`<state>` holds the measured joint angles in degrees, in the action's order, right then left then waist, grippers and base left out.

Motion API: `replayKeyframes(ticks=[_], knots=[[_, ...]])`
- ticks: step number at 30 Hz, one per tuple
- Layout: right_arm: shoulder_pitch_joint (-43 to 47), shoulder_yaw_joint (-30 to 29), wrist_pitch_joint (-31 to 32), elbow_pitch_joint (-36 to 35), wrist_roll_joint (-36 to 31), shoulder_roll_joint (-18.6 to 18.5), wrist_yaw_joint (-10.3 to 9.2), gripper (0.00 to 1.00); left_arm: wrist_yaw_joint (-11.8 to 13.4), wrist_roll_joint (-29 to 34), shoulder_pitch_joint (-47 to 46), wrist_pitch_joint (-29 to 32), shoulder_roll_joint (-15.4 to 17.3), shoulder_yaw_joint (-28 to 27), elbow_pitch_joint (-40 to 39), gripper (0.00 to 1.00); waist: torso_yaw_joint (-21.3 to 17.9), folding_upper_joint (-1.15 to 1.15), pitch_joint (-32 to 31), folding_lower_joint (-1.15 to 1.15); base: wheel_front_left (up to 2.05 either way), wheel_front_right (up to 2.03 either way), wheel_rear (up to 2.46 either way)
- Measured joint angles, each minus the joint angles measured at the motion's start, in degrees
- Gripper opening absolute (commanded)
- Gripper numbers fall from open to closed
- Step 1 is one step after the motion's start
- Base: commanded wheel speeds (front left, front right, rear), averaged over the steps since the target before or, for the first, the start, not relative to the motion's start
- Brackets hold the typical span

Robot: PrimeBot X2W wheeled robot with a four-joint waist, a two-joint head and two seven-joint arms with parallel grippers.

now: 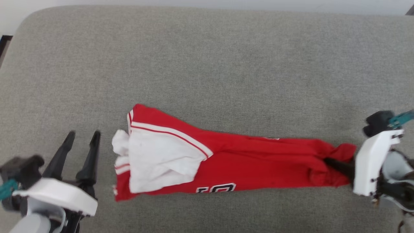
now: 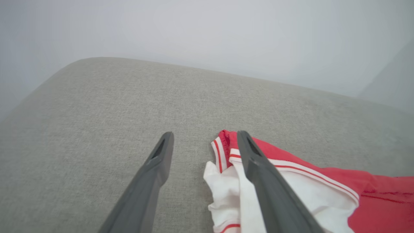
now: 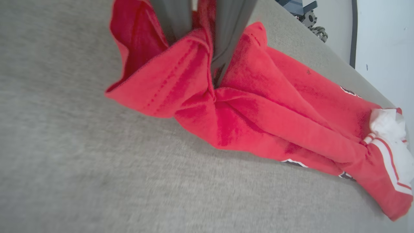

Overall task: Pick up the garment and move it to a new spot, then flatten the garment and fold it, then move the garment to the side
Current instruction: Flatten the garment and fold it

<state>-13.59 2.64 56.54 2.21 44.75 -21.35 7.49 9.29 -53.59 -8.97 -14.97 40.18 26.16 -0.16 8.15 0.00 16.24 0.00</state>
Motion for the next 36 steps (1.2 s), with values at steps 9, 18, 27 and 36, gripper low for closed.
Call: replayKeyframes(ticks=[9,18,27,36], knots=[[-0.6,-8.0,0.0,-0.1,-0.7,-3.0,0.0,0.0,-5.4,8.0,7.8,0.0,-8.9,-11.2,1.2,1.0,-0.8,0.0,-1.6,0.0,0.0,0.0,0.0],[-2.2,-16.4,0.4,4.7,-6.2,-7.2,0.0,0.0,-10.5,14.0,9.4,0.0,-16.8,-17.4,2.4,1.0,-2.1,0.0,-2.7,0.0,0.0,0.0,0.0],[-2.1,-13.4,4.2,-2.0,-3.7,-5.2,0.0,0.0,-13.7,17.5,9.8,0.0,-21.3,-20.8,4.4,1.0,-2.7,0.0,-3.9,0.0,0.0,0.0,0.0],[0.3,-1.6,7.5,-13.6,-2.6,0.6,0.0,0.0,-14.9,18.3,10.4,0.0,-22.7,-21.4,5.0,1.0,-1.1,0.0,-4.6,0.0,0.0,0.0,0.0]])
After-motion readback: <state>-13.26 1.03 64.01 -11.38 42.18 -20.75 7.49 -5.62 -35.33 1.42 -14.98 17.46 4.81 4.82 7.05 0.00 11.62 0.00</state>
